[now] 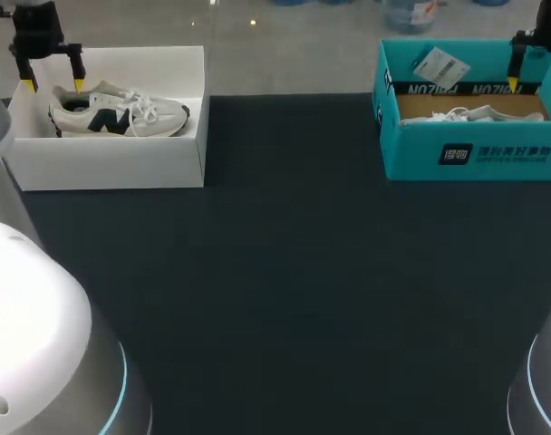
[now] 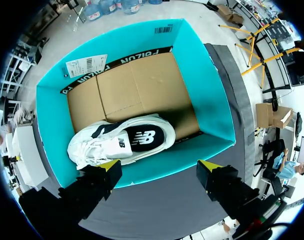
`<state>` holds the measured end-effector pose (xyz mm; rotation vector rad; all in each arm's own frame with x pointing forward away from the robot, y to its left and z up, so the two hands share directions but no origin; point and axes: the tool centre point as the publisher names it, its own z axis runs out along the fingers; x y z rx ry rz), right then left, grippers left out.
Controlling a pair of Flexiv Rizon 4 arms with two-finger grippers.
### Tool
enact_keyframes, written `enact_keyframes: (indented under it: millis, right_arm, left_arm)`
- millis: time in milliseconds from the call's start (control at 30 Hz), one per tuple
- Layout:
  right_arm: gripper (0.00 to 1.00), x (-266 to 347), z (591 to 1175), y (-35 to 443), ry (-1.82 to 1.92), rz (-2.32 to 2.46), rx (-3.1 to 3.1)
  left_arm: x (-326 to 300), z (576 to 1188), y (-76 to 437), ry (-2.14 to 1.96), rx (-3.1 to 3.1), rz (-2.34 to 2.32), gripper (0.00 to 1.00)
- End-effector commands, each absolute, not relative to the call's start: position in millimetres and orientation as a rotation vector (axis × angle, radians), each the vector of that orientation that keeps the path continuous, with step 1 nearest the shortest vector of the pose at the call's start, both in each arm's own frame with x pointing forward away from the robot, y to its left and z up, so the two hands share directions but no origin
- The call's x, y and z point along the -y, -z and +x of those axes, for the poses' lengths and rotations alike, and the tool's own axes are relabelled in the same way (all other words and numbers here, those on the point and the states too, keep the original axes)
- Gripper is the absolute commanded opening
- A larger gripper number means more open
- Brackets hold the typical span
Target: Take the shoe out of the shoebox, open the shoe tongue, remove and reinsert the insole, then place the shoe into the shoebox
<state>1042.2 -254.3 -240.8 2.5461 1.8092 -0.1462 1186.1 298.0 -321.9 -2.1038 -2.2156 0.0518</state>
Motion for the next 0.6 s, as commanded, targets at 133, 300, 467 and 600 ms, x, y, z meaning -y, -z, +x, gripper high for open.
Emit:
enact_keyframes:
  millis: [133, 300, 467, 600]
  right_arm:
    - [1.00, 254.3, 1041.5, 240.5, 0.144, 2.546, -1.809]
    - [1.00, 254.3, 1041.5, 240.5, 0.144, 2.546, -1.809]
    - [1.00, 254.3, 1041.5, 240.5, 0.144, 2.546, -1.809]
    - [1.00, 254.3, 1041.5, 240.5, 0.144, 2.546, -1.809]
  left_arm:
    - [-302.2, 1200.4, 345.8, -0.108, 2.177, -2.075, 1.00]
    - [-303.8, 1201.4, 359.6, -0.136, 2.178, -2.062, 1.00]
    - [-306.0, 1208.3, 366.2, -0.161, 2.197, -2.048, 1.00]
    - [-306.6, 1212.8, 368.0, -0.182, 2.218, -2.030, 1.00]
